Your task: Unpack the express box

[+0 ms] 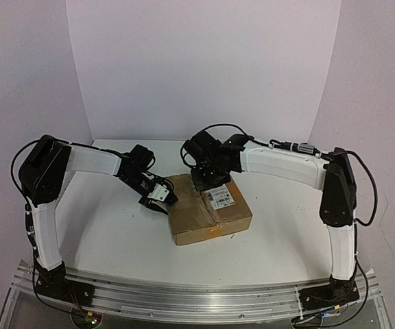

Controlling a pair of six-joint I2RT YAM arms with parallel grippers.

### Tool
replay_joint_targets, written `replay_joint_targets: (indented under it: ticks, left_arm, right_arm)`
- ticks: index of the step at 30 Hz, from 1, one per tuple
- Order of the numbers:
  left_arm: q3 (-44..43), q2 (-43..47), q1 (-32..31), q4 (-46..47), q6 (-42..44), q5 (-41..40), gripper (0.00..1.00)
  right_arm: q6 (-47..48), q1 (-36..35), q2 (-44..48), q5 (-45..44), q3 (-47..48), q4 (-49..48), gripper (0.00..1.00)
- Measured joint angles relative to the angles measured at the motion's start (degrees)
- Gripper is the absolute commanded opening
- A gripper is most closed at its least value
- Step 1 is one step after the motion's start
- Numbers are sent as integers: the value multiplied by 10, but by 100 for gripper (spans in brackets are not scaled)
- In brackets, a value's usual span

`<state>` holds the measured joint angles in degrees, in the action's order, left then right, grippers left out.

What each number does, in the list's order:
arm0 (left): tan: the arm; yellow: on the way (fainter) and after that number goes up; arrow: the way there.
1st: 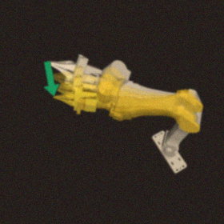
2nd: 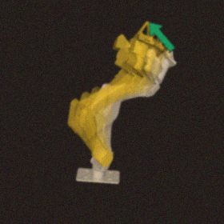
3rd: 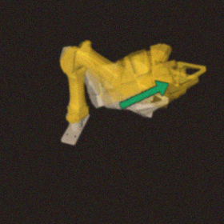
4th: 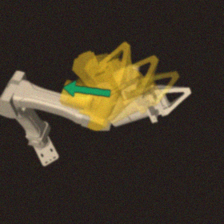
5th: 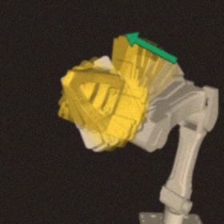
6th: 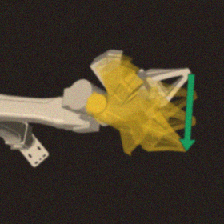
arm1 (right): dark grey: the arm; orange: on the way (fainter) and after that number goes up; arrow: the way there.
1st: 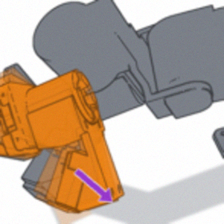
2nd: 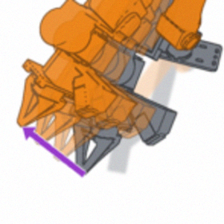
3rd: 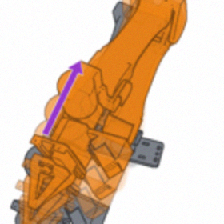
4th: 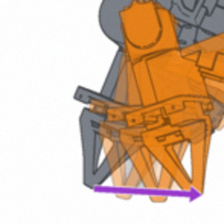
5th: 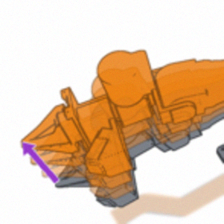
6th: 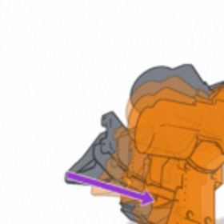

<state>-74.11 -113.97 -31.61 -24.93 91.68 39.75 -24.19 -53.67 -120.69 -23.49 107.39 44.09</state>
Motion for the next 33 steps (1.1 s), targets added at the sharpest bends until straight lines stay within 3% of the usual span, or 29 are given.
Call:
replay_joint_targets:
  ticks: [15,33]
  left_arm:
    - [0,0,-2,3,-24,-4,50]
    - [2,0,-2,7,-38,-5,50]
  right_arm:
    - [24,-12,50,23,-75,12,0]
    - [-10,-43,100,33,-111,73,0]
